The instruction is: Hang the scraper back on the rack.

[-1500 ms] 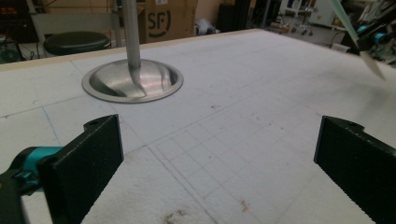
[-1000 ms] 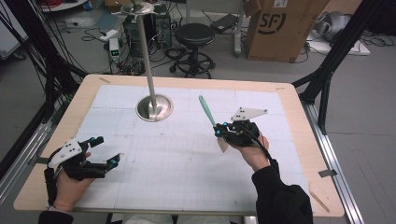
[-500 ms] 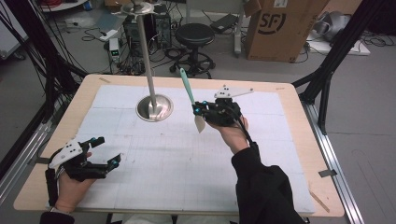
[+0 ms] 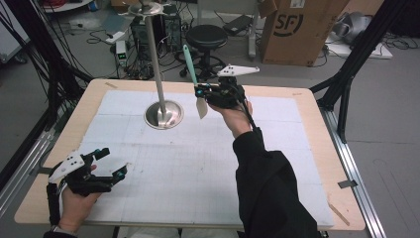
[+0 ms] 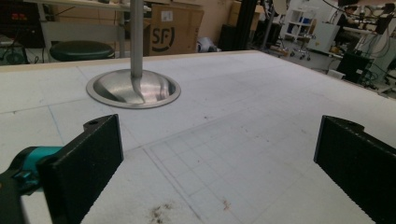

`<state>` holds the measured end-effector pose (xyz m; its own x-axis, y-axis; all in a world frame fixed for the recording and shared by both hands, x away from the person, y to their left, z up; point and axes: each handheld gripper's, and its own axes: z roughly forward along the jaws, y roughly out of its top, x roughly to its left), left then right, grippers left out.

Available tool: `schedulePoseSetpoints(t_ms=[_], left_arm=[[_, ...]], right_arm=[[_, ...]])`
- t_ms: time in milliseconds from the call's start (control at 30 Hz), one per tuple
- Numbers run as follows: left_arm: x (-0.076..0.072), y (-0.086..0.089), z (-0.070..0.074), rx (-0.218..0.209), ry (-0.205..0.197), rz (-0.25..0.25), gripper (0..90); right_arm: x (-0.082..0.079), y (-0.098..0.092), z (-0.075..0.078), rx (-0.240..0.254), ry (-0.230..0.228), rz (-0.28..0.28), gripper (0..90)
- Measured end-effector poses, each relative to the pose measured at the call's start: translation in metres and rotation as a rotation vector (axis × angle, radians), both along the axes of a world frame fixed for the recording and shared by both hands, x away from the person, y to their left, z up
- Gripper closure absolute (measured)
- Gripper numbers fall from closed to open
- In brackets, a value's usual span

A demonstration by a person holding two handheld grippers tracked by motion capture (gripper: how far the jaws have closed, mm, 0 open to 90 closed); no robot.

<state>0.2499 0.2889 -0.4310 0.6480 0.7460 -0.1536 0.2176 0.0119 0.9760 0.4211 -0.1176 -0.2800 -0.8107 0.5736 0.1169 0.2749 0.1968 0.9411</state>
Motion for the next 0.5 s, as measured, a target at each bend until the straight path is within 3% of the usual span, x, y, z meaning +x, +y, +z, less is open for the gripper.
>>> schedulePoseSetpoints(t_ms=[233,333,500], left_arm=[[-0.008,0.006,-0.001,0.019,-0.005,0.009,1.8],[-0.009,0.006,-0.001,0.021,-0.005,0.006,1.8],[-0.009,0.006,-0.002,0.032,0.005,0.004,1.8]], right_arm=[[0.018,0.006,0.007,0.038,0.0,-0.006,81.0],[0.023,0.007,0.012,0.037,0.001,-0.01,80.9],[0.026,0.014,0.03,0.016,-0.036,-0.009,80.9]])
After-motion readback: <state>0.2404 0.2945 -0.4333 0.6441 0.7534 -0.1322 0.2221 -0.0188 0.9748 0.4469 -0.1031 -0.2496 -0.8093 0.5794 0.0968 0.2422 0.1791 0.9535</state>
